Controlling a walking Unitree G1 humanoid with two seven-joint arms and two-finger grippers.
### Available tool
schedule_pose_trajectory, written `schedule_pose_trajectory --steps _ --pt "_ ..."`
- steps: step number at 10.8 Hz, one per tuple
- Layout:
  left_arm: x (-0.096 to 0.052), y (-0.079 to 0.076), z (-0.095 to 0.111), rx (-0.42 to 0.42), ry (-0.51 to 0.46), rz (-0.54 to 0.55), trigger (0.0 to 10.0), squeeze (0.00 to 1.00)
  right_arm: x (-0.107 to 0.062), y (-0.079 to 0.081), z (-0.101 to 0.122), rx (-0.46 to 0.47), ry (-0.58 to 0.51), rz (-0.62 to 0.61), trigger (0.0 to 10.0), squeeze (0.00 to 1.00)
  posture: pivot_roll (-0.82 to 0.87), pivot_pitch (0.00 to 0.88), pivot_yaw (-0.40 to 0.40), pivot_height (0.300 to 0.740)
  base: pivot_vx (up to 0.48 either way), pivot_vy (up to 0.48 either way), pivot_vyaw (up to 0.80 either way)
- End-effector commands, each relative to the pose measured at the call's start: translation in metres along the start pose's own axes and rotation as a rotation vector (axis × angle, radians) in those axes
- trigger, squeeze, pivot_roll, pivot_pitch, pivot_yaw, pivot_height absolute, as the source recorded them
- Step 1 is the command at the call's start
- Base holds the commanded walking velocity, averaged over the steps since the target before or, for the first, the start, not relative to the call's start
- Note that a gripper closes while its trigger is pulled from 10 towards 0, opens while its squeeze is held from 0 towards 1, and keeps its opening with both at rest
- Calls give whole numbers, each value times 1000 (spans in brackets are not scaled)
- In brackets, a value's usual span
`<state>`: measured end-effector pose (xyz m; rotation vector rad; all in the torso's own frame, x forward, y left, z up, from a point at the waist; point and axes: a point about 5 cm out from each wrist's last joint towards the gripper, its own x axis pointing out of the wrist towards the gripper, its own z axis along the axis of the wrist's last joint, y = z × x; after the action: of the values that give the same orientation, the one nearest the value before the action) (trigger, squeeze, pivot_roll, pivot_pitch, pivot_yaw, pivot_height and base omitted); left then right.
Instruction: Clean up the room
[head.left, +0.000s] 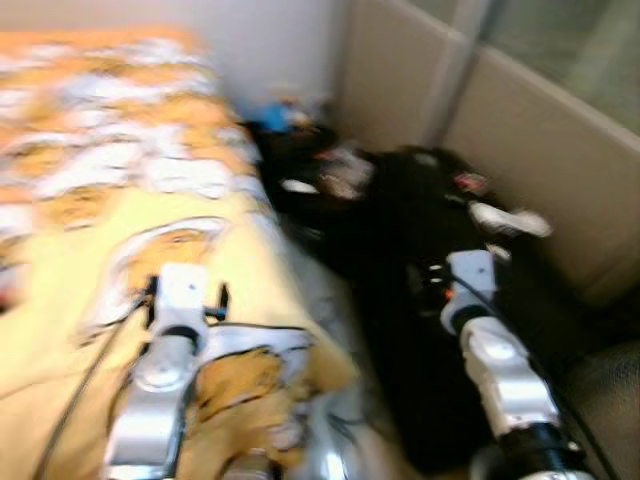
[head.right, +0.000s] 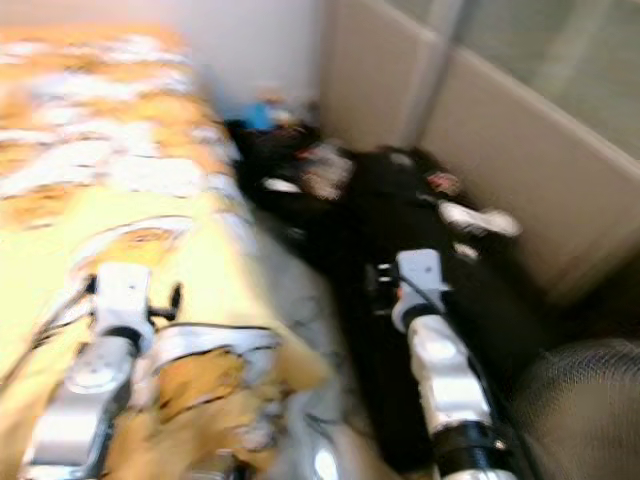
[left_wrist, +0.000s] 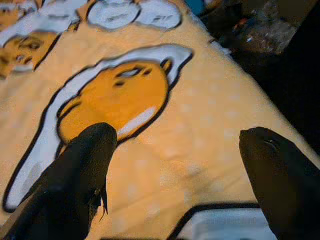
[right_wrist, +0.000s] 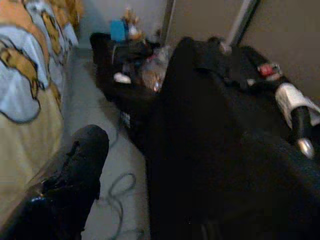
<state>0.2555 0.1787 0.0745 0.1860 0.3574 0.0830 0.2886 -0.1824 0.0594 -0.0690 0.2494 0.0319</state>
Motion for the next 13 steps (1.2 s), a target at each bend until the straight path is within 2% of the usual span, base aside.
schedule_pose_trajectory --steps 1,2,3,4,5,6,7,8,9,10,11,12,13 --pt "3 -5 -1 -11 -2 -29 10000 0 -4 -5 -3 17 3 -30 10000 1000 4 0 -48 740 0 0 800" --pt "10 -17 3 -13 -10 -80 10000 0 -11 -13 -6 5 -2 -71 10000 1000 -43 0 -11 740 0 0 800" --pt "16 -27 16 -45 -60 -151 10000 0 -26 -21 -4 0 -14 -123 10000 1000 -70 0 -10 740 0 0 800" --pt "18 -27 21 -26 -74 -176 10000 0 -36 -21 -3 -18 -19 -145 10000 1000 -83 0 16 740 0 0 800" --pt "19 -19 20 -56 -81 -182 10000 0 -45 -11 -3 -26 -48 -140 10000 1000 -99 0 67 740 0 0 800" --pt "18 -12 11 -65 -54 -132 10000 0 -50 -6 -11 6 -24 -165 10000 1000 -114 0 103 740 0 0 800" --pt "15 -10 8 -81 -42 -114 10000 0 -55 -1 -11 38 -27 -177 10000 1000 -99 0 112 740 0 0 800" --pt "12 -13 11 -65 -73 -148 10000 0 -57 2 -8 23 -32 -193 10000 1000 -76 0 109 740 0 0 800" --pt "11 -8 13 -73 -94 -113 10000 0 -54 4 -9 -14 -14 -176 10000 1000 -75 0 100 740 0 0 800" --pt "11 -6 13 -79 -96 -90 10000 0 -52 4 -8 -41 -11 -177 10000 1000 -86 0 98 740 0 0 800" --pt "8 -13 13 -88 -107 -108 10000 0 -53 -3 0 -17 -36 -183 10000 1000 -90 0 91 740 0 0 0" --pt "8 -24 15 -100 -106 -148 10000 0 -52 -14 -3 11 4 -218 10000 839 -71 0 79 740 0 0 0" --pt "6 -28 18 -80 -118 -170 10000 0 -53 -24 -4 47 -21 -311 10000 0 -71 0 58 740 0 289 0"
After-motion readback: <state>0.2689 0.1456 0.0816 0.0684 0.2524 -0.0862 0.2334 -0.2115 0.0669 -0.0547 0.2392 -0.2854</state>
